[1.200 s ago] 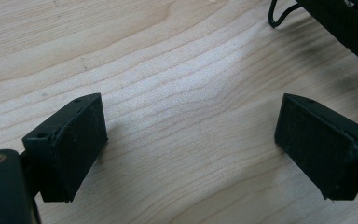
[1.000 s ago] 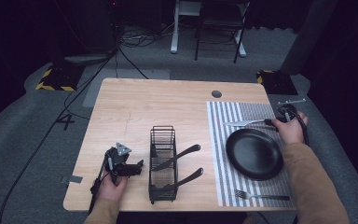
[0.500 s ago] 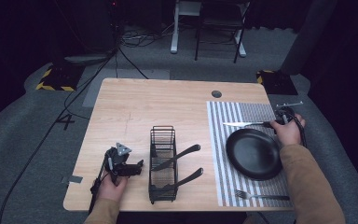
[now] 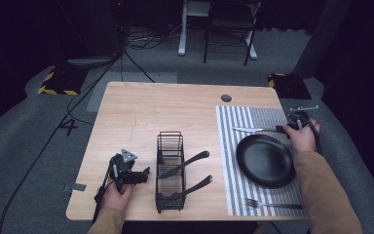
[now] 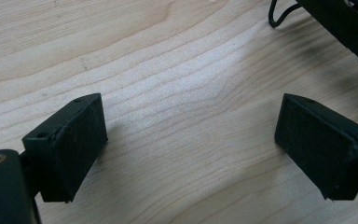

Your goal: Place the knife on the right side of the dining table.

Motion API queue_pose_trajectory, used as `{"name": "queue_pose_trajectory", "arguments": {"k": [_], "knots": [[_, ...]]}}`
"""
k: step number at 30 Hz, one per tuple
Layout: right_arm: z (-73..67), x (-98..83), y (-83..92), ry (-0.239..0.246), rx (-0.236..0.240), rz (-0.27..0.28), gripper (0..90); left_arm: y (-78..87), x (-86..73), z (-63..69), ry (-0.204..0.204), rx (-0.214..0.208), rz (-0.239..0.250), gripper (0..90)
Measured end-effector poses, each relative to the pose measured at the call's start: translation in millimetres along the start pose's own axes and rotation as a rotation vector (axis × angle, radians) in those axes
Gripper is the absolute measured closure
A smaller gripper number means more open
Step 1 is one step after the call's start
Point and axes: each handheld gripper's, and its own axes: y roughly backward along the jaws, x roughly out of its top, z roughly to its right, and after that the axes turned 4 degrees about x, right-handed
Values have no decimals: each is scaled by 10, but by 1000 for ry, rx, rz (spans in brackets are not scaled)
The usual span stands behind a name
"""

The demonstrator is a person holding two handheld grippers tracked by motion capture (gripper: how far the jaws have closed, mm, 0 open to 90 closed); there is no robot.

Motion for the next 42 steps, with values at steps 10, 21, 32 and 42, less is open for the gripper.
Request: {"name": "queue_pose_trajectory", "arguments": {"k": [10,21,32,42], "knots": [[-86,69,406,56,31,92,411,-2,-1,0,0,0,2,94],[-145,-1,889,90,101,187,356,-2,0,0,0,1,2,94],[-232,-263,1392,201,224,245,192,-1,0,2,2,0,1,94],[-291,-571,1776,201,244,261,187,1,0,9,5,4,-2,94]]}}
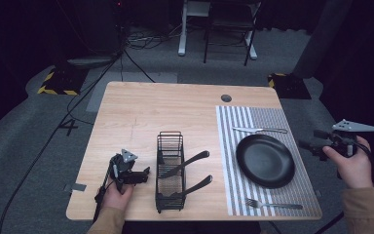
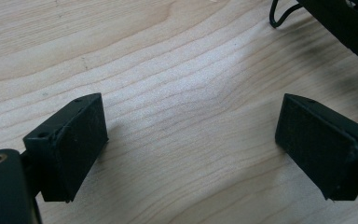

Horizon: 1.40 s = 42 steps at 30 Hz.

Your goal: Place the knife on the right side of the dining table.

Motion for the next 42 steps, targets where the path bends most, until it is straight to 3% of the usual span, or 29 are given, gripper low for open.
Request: {"name": "queue_pose_trajectory", "arguments": {"k": [6,9,10,15,20,25,30,33,36,38,40,42], "knots": [[-65,-168,162,16,31,-2,197,0,0,-1,-1,1,1,94],[-94,-233,197,47,46,-16,223,0,1,-1,-1,1,1,94],[-121,-307,216,78,57,-32,219,0,0,0,0,0,0,94],[-137,-510,226,81,42,-27,208,0,0,0,0,0,0,94],[-135,-700,176,105,56,-34,203,0,0,-1,0,0,0,94],[-130,-895,115,80,30,-26,197,0,0,-2,-1,1,1,94],[-108,-1117,5,47,-12,-64,193,0,0,0,0,0,0,94],[-128,-1260,-52,9,-51,-125,202,0,0,0,0,0,0,94],[-149,-1424,-135,1,-86,-121,200,0,0,-1,-1,1,0,94],[-158,-1472,-176,0,-90,-122,200,0,1,-2,-1,1,1,94],[-163,-1546,-255,1,-49,-140,199,0,1,-2,-1,1,1,94],[-168,-1601,-293,5,-43,-114,170,0,1,-2,-1,1,1,94]]}}
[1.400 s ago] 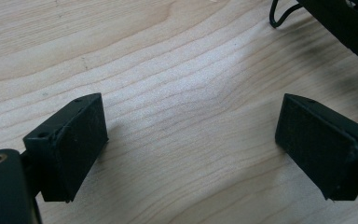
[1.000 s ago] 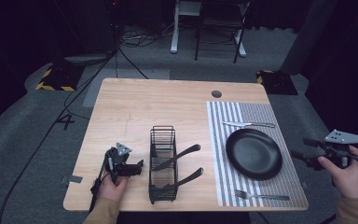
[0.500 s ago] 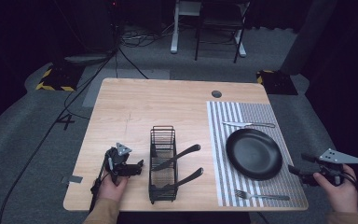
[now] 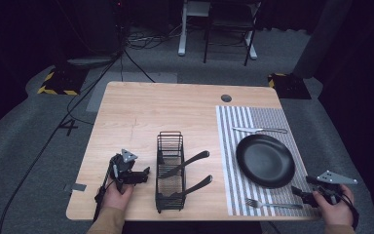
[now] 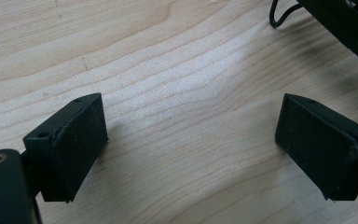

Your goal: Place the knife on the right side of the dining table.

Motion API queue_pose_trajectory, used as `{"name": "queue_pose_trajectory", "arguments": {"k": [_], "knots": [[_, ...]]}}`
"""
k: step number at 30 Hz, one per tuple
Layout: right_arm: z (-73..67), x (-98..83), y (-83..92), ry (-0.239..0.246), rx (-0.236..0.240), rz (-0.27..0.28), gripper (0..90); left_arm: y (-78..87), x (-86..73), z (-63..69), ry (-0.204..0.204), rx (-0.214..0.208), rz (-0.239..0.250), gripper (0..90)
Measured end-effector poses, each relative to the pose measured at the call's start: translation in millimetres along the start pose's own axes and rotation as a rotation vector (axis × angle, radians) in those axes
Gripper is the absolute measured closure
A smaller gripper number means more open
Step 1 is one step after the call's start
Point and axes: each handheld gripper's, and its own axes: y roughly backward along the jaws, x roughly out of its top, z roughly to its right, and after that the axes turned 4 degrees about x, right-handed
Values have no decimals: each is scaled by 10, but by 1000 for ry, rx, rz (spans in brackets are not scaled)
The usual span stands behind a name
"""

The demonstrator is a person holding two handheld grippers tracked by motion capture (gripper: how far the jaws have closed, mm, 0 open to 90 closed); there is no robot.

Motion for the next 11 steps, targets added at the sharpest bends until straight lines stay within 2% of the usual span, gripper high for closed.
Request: {"name": "queue_pose_trajectory", "arguments": {"k": [11], "knots": [[18,-30,-16,6,-4,30,160,0,0,0,0,0,0,94]]}}
